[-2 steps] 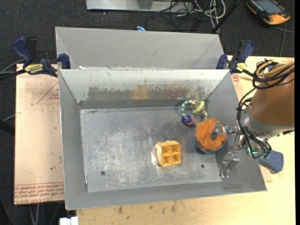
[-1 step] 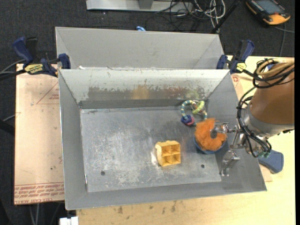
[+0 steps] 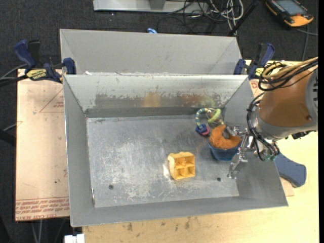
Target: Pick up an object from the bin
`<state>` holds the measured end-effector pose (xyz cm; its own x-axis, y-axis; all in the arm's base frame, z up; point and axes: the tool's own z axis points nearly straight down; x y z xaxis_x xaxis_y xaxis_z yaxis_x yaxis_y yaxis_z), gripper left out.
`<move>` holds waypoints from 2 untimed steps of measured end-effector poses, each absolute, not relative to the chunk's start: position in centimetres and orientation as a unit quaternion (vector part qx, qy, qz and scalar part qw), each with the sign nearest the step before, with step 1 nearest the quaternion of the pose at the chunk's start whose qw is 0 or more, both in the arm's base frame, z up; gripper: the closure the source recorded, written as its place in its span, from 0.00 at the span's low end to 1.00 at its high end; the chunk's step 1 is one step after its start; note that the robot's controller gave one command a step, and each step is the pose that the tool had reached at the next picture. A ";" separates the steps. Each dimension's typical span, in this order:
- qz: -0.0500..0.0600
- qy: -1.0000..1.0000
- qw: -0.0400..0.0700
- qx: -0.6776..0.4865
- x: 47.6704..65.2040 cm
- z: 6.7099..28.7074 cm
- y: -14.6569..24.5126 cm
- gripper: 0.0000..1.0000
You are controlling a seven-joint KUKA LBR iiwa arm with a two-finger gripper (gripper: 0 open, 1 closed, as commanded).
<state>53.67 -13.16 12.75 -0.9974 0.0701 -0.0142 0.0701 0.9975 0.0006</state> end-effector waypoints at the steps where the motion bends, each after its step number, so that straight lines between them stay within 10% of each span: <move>1: 0.001 1.000 0.002 -0.001 54.9 10.9 -14.1 0.00; 2: 0.001 0.999 0.001 0.051 60.7 12.1 -14.3 0.00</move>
Offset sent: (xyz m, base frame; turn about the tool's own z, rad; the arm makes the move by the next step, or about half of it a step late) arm 0.1019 -0.0116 -0.0018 0.1025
